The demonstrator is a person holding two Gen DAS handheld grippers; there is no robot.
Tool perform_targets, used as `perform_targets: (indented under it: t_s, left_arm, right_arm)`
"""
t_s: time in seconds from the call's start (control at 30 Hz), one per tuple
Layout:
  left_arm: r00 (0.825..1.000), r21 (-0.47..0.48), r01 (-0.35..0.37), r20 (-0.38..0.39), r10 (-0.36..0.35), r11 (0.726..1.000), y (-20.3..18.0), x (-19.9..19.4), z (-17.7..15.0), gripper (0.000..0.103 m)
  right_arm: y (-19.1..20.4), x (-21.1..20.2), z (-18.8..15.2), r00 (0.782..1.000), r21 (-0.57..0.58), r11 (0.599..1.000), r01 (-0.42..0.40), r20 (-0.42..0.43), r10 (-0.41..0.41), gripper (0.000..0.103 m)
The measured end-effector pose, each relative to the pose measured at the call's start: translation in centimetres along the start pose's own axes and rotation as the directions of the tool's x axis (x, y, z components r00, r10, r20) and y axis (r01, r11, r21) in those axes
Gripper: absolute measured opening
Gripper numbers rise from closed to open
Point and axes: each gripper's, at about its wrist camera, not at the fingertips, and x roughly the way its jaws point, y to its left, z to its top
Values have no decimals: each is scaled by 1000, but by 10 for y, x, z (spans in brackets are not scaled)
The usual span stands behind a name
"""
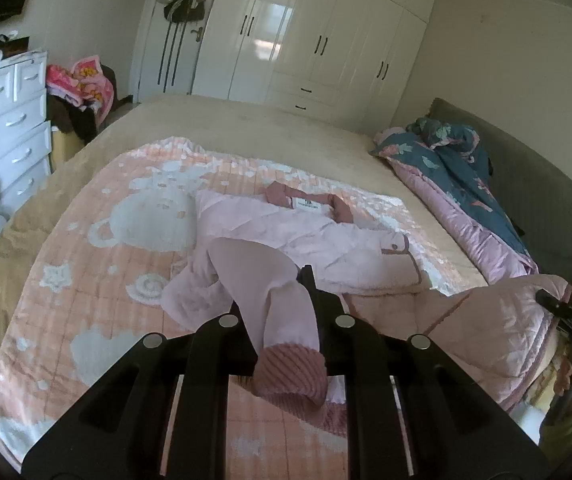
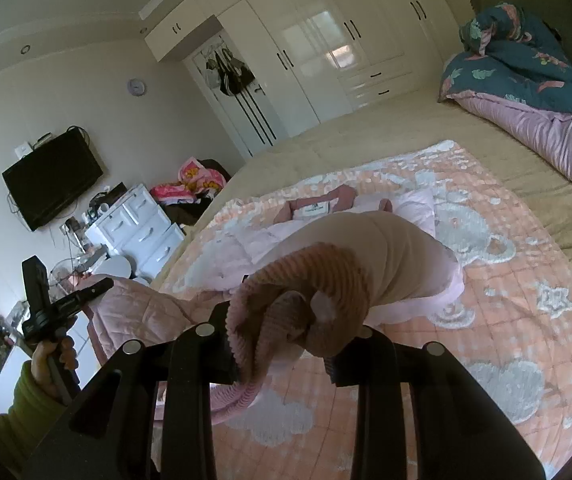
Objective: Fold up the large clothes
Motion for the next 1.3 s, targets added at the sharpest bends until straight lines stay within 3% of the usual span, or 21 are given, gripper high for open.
perform_targets:
  t_s: [0.7,0.97,1.3]
  left_arm:
    - [997,-38,-51,61,53,998,13,38,60,8]
    - [993,-23,-93,65,95,995,17,83,89,8]
    - [986,-8,-162,30,162,987,26,147,125,9]
  right_arm:
    - [-12,37,79,998,22,1000,-9,68,7,28]
    - [-34,75,111,997,42,999,26,78,-29,28]
    - [-71,137,152,997,60,996,68,27,-69,28]
